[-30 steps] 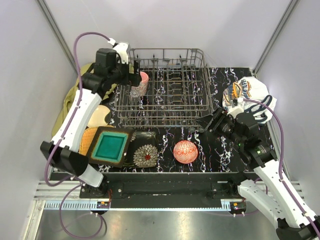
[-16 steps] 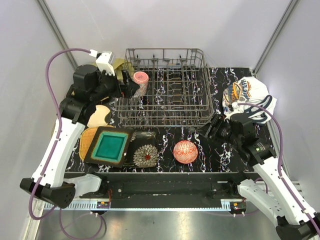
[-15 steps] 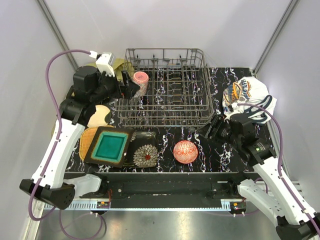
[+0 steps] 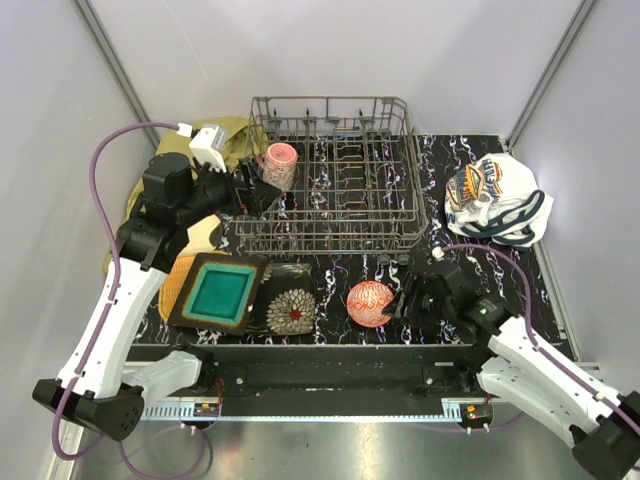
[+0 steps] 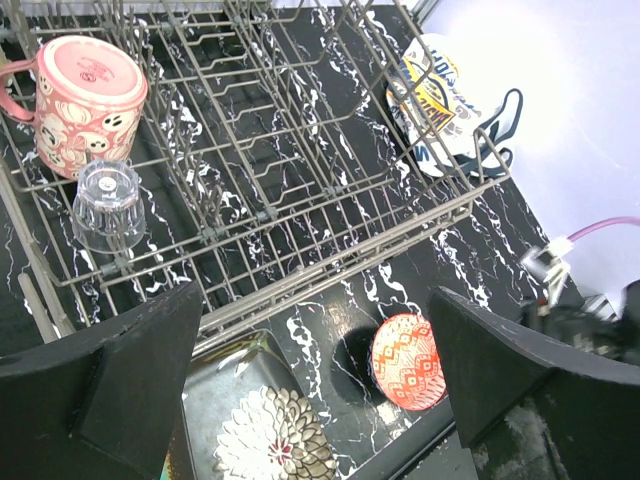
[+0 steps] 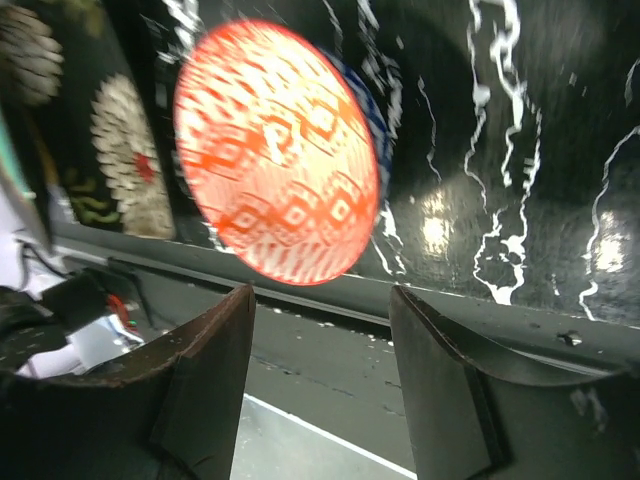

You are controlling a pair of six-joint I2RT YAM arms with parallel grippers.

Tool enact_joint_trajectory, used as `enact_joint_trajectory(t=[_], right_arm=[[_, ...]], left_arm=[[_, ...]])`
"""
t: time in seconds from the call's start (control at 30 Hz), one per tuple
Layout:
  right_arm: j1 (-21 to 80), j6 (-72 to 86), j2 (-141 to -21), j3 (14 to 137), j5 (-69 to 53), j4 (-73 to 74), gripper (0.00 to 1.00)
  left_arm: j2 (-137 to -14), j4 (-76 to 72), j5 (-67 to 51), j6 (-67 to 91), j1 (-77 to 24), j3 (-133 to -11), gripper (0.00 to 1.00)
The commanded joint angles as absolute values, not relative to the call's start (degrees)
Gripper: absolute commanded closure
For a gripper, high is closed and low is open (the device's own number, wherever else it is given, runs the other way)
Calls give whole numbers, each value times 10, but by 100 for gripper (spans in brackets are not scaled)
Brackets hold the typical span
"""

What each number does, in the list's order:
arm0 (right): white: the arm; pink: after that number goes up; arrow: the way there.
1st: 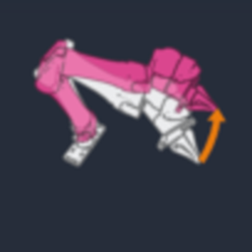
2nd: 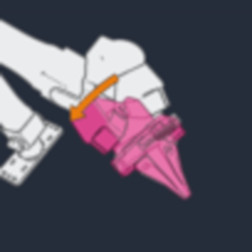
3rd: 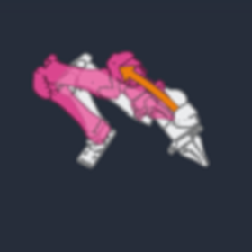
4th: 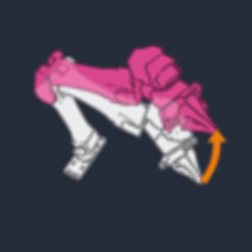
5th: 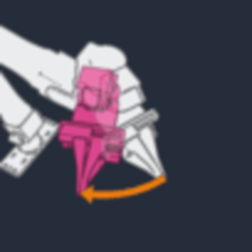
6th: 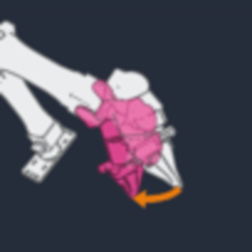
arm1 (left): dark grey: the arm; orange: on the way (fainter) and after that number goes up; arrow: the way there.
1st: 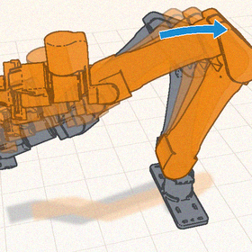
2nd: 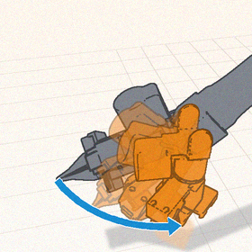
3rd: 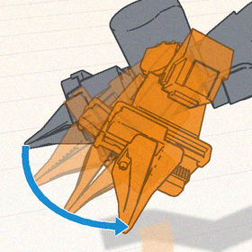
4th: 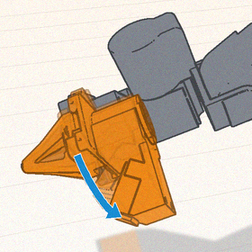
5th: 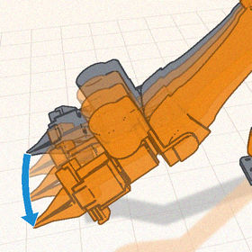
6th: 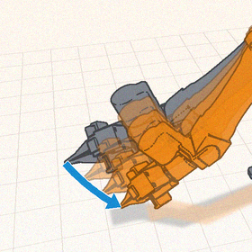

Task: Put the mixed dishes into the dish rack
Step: Grab a bowl with the right arm

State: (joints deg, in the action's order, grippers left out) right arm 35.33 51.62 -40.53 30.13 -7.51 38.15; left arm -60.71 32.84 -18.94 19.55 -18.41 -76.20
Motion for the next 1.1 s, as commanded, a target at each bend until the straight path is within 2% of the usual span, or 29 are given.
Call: enact_joint_trajectory(t=[0.0,0.23,0.47,0.9,1.07], right_arm=[[409,588,-440,281,-16,307,36],[424,616,-487,269,32,265,37],[424,648,-504,254,55,265,52],[423,649,-541,242,52,254,59],[423,648,-548,240,47,242,67]], left_arm=[[-589,292,-203,200,-185,-756,1],[-577,301,-195,191,-184,-749,1],[-569,305,-191,186,-184,-737,1],[-561,305,-185,187,-183,-724,1],[-558,305,-183,191,-183,-718,1]])
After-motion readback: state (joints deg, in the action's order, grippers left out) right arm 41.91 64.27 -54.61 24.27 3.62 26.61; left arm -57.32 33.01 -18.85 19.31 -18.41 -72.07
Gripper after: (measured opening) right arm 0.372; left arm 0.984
